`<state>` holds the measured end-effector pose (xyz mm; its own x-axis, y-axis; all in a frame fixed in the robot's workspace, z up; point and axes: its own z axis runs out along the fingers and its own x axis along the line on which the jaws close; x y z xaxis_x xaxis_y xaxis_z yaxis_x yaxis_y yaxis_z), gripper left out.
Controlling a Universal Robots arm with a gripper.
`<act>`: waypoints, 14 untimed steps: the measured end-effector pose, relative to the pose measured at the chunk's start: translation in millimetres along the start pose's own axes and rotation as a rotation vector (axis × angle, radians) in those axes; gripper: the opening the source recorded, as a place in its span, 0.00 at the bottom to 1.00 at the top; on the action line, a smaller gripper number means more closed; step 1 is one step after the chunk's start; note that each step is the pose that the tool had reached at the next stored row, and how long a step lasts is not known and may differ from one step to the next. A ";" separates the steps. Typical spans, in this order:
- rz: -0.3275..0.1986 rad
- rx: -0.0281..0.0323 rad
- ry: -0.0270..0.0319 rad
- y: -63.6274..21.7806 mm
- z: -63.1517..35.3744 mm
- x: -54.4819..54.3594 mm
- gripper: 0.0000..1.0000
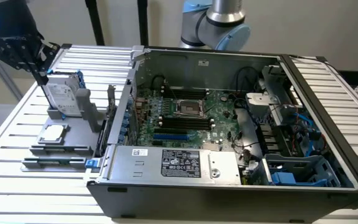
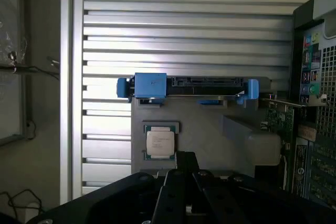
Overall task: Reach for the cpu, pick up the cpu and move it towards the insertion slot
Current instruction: 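Pick up the cpu and move it towards the insertion slot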
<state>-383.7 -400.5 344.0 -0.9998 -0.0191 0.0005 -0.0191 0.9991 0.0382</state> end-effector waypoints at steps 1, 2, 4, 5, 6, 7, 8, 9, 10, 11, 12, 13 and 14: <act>0.000 0.0001 0.0002 0.0 -0.1 0.2 0.11; 0.000 0.0001 0.0002 0.0 -0.1 1.4 0.11; 0.000 0.0000 -0.0001 0.1 0.3 6.4 0.11; 0.000 0.0000 0.0001 0.1 0.4 9.3 0.11; 0.000 0.0000 -0.0001 0.2 0.7 12.6 0.11; 0.000 0.0000 -0.0001 0.2 1.0 15.7 0.11; 0.000 0.0001 0.0000 0.3 1.1 18.4 0.11; 0.000 0.0001 0.0000 0.4 1.2 20.9 0.11; 0.000 0.0002 0.0001 0.4 1.2 23.0 0.11; 0.000 0.0002 0.0001 0.4 1.2 23.6 0.11; 0.000 0.0001 0.0000 0.4 1.2 23.6 0.11; 0.000 0.0002 0.0000 0.4 1.2 23.6 0.12; 0.000 0.0001 0.0000 0.4 1.2 23.6 0.12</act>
<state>-407.3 -400.5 342.8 -0.9998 -0.0192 0.0005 -0.0192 0.9991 0.0381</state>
